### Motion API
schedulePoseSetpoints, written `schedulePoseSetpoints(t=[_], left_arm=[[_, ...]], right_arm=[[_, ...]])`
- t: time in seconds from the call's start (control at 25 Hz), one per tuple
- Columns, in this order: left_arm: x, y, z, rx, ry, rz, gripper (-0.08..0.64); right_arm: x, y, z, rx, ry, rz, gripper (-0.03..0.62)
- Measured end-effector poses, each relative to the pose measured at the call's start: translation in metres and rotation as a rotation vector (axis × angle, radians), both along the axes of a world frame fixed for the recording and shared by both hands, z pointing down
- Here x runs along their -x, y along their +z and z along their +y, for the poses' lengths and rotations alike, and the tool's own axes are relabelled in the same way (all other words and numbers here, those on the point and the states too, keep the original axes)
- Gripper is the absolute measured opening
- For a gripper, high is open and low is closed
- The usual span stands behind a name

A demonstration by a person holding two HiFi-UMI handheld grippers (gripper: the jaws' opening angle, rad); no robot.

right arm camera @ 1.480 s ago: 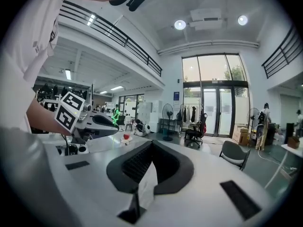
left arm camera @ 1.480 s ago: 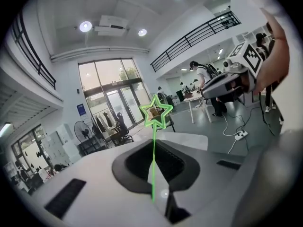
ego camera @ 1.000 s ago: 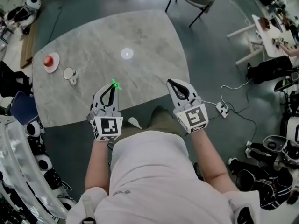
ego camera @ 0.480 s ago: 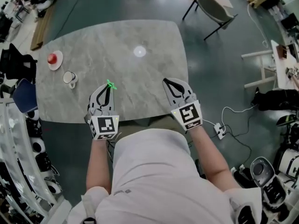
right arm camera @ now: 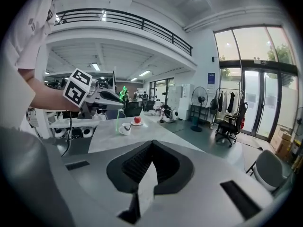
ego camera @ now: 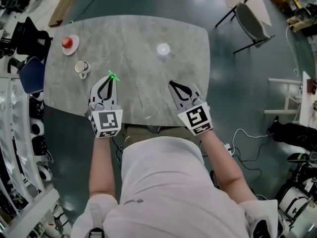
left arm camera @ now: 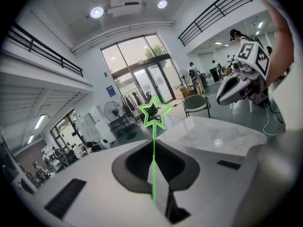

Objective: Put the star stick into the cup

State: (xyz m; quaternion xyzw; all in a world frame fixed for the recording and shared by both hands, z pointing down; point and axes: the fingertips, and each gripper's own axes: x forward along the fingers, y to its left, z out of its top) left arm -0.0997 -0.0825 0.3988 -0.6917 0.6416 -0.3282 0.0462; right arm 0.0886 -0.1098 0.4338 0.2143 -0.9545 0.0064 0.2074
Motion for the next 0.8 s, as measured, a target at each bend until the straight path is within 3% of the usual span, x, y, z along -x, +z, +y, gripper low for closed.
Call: schedulePoseSetpoints(t=[0.24, 0.8], left_arm=[[0.056, -0.001, -0.009, -0.023, -0.039, 0.050, 0.014], [0.226, -0.009, -0.039, -0.065, -0.057, 0.100, 0.014]], right_arm=[[0.037, 0.005, -0.008, 0.001, -0.001, 0.026, 0.008], [0.126, 0.026, -0.002, 0.057, 0.102, 0.096, 0.008]])
